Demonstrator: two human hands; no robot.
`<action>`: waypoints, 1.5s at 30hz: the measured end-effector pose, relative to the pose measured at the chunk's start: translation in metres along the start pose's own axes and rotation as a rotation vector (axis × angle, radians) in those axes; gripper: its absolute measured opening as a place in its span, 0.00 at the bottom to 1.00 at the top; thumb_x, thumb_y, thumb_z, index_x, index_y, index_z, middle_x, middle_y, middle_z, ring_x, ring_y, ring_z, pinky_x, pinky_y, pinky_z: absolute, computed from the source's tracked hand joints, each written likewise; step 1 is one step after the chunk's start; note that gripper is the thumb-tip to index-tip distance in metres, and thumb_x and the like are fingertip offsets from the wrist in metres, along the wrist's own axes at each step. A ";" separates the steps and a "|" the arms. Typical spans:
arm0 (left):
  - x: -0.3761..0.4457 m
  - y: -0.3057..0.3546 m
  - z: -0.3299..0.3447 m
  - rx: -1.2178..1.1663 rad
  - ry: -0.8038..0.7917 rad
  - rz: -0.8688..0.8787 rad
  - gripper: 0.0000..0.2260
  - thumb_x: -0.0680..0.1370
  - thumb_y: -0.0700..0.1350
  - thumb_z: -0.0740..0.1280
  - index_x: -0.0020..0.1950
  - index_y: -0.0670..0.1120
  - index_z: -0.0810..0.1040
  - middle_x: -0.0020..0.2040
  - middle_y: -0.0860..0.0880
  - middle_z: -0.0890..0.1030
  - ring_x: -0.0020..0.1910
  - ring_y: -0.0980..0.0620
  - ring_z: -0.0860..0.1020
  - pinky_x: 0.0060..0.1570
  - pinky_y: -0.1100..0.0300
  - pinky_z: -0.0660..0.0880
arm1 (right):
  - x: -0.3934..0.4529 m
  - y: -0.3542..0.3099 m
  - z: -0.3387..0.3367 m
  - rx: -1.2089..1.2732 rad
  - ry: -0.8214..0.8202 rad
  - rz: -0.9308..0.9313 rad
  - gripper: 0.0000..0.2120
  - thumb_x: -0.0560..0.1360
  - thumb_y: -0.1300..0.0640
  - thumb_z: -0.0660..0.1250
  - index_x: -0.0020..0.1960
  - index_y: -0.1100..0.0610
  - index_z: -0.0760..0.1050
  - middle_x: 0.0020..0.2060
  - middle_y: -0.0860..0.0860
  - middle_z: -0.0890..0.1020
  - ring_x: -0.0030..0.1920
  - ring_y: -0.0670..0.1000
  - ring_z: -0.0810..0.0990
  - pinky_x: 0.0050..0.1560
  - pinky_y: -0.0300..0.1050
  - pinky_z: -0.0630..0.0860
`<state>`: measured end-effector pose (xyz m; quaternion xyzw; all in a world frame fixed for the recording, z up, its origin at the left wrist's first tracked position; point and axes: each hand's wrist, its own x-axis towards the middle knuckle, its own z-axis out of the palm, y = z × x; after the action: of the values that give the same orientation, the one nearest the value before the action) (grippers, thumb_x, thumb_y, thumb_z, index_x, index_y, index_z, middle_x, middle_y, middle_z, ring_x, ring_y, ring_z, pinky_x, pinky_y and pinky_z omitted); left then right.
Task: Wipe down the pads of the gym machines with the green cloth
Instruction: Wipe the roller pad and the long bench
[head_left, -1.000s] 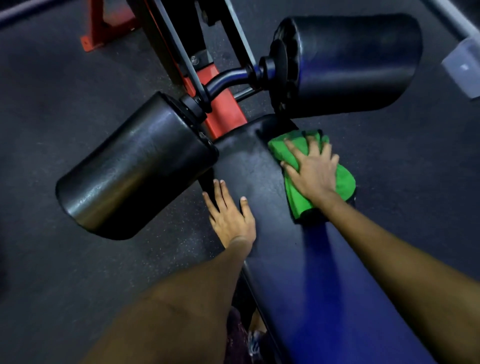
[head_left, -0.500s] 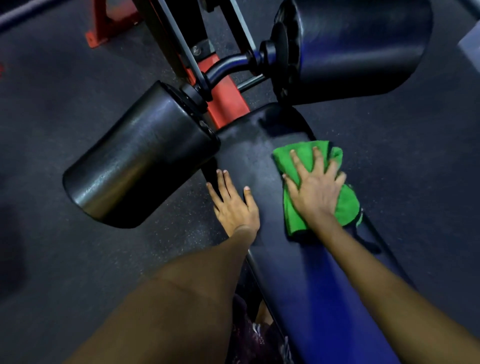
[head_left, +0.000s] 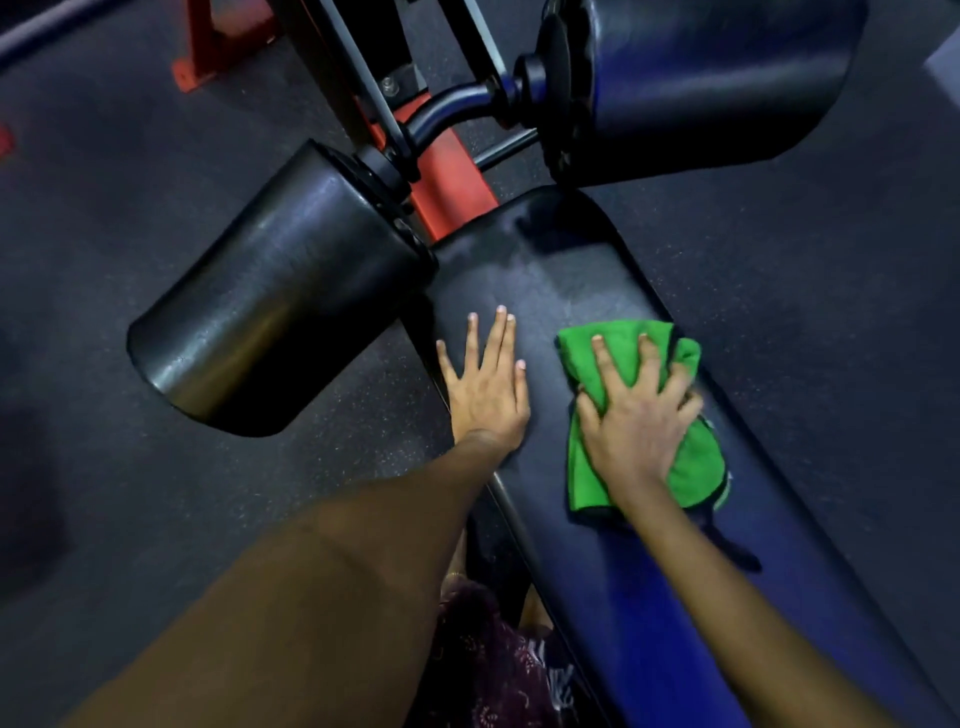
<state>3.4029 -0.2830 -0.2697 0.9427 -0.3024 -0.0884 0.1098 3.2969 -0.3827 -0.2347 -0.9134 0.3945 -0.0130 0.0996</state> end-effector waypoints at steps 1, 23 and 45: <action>0.001 -0.001 0.000 0.006 -0.006 0.008 0.26 0.79 0.51 0.43 0.77 0.47 0.57 0.78 0.54 0.56 0.77 0.49 0.50 0.72 0.38 0.43 | -0.014 -0.006 0.003 -0.015 0.009 -0.053 0.30 0.67 0.46 0.73 0.68 0.45 0.72 0.67 0.58 0.72 0.60 0.61 0.64 0.54 0.61 0.68; -0.001 -0.001 -0.009 0.000 -0.058 0.009 0.30 0.77 0.54 0.35 0.78 0.48 0.51 0.78 0.55 0.51 0.78 0.49 0.46 0.71 0.41 0.37 | -0.098 0.019 0.004 -0.115 -0.002 -0.317 0.29 0.69 0.39 0.55 0.70 0.42 0.66 0.67 0.56 0.73 0.58 0.62 0.68 0.53 0.60 0.71; 0.003 -0.001 -0.011 0.081 -0.073 0.418 0.31 0.77 0.58 0.45 0.73 0.42 0.65 0.75 0.46 0.64 0.76 0.47 0.57 0.72 0.41 0.47 | -0.051 0.028 -0.012 -0.035 -0.014 0.270 0.26 0.74 0.38 0.59 0.72 0.39 0.64 0.72 0.53 0.66 0.66 0.64 0.66 0.59 0.59 0.65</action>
<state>3.4084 -0.2828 -0.2594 0.8593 -0.4984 -0.0854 0.0766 3.2404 -0.3669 -0.2256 -0.8537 0.5132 0.0139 0.0871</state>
